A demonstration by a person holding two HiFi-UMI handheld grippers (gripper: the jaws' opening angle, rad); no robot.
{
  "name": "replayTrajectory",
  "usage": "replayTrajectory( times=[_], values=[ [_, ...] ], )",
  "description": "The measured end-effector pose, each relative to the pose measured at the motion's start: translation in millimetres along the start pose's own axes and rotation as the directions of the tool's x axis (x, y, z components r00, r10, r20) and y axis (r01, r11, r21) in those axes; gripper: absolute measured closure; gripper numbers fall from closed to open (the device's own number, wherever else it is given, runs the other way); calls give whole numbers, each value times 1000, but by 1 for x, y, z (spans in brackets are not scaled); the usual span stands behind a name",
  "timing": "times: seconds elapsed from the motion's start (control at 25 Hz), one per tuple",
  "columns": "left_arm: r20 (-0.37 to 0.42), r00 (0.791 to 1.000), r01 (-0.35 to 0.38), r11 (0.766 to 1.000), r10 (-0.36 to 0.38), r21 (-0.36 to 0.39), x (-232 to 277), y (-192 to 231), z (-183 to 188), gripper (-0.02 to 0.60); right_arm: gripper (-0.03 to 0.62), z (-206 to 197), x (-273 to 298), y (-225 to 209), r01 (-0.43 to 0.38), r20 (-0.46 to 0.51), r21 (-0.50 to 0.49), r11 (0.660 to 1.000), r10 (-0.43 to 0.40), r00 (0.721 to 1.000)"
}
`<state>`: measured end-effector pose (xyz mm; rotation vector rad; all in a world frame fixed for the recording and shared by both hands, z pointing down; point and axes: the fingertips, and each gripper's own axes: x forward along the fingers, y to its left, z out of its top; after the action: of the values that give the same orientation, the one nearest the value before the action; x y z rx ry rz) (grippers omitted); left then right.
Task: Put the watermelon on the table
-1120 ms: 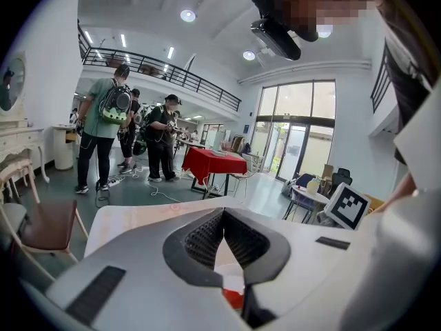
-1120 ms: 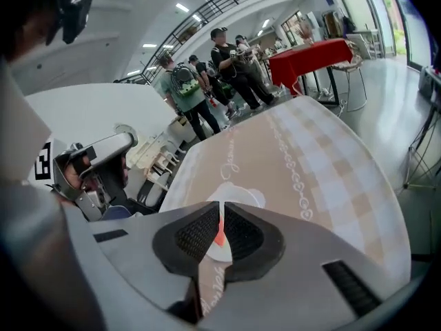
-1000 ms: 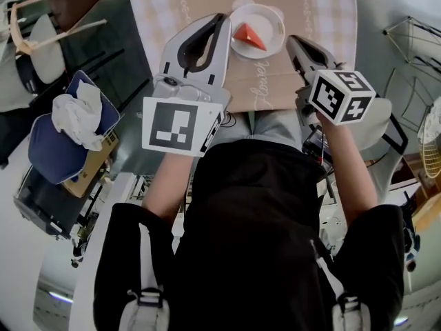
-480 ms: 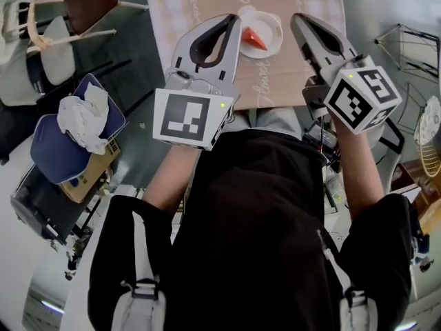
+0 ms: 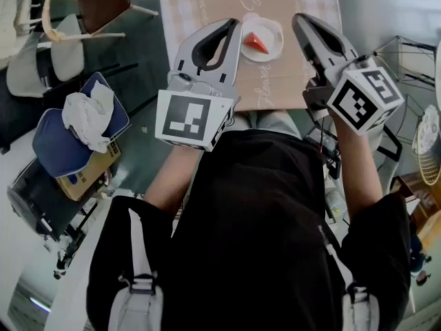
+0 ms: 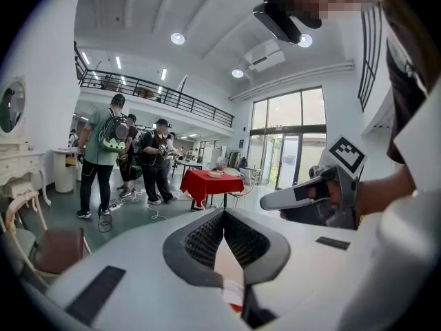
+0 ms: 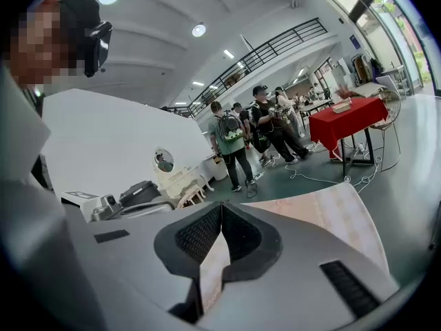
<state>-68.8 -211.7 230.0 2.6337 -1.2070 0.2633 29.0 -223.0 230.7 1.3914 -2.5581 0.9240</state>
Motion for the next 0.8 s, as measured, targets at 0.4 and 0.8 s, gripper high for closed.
replayTrajectory(
  times=[0.4,0.8],
  values=[
    [37,997,-63,997,61,40,-40,-45,12,571,576,-27,-56,19,-79,12,-9,997,80,997],
    [74,988,-137,989,132,60,-104,-109,6,571,576,-59,-143,44,-86,30,-33,996,87,996]
  ],
)
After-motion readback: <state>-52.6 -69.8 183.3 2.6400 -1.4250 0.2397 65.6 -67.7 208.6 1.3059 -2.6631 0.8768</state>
